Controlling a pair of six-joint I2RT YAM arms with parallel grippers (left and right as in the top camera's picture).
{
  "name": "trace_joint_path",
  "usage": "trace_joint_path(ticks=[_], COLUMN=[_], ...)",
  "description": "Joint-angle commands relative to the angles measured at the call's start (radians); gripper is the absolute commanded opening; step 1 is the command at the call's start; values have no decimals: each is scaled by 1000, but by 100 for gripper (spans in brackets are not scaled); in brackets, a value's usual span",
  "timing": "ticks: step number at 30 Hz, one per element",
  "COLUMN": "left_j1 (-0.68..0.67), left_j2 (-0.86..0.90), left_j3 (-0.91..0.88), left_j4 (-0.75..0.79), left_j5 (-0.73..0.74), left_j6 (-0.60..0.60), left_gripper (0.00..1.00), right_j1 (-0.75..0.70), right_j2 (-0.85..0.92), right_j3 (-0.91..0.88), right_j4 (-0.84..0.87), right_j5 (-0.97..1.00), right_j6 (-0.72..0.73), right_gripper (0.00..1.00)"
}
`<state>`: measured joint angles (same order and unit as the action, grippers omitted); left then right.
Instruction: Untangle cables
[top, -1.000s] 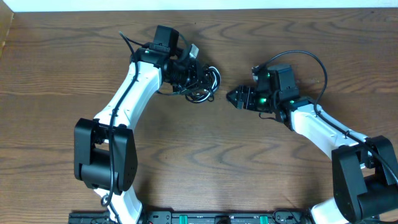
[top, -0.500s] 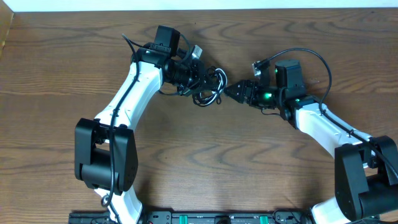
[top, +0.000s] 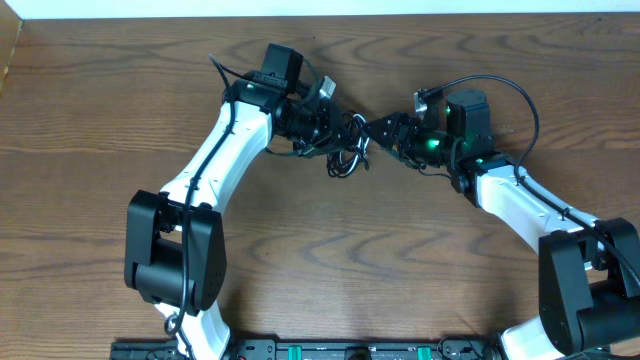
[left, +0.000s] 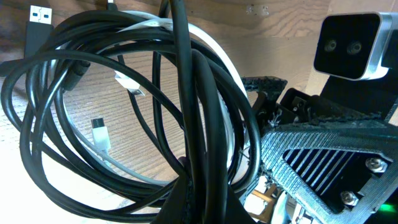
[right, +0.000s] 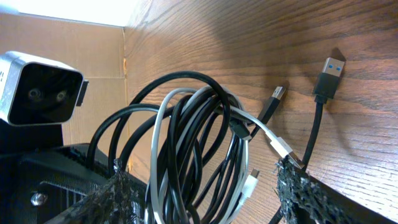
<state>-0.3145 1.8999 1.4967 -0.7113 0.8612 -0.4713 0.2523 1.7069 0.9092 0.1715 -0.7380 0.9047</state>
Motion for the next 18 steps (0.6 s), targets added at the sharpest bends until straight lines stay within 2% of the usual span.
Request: trace_joint_path(ticks=[1, 5, 11, 15, 18], left_j1=[-24, -39, -67, -75, -75], left_j2=[-10, -10, -10, -10, -10], left_j3=[13, 13, 13, 13, 13], left_j4=[-2, -2, -2, -2, -2], left_j5=[6, -47, -92, -92, -88], left_j6=[11, 10, 14, 13, 13], left_gripper=[8, 7, 7, 7, 8], right_j1=[5, 5, 3, 6, 13], right_j2=[-7, -7, -7, -7, -7], right_j3=[12, 12, 12, 12, 11], right_j4=[9, 31, 76, 34, -45], right_j5=[-6, -6, 1, 3, 26], right_j6=[20, 19, 18, 18, 14], right_gripper=[76, 83, 86, 75, 72])
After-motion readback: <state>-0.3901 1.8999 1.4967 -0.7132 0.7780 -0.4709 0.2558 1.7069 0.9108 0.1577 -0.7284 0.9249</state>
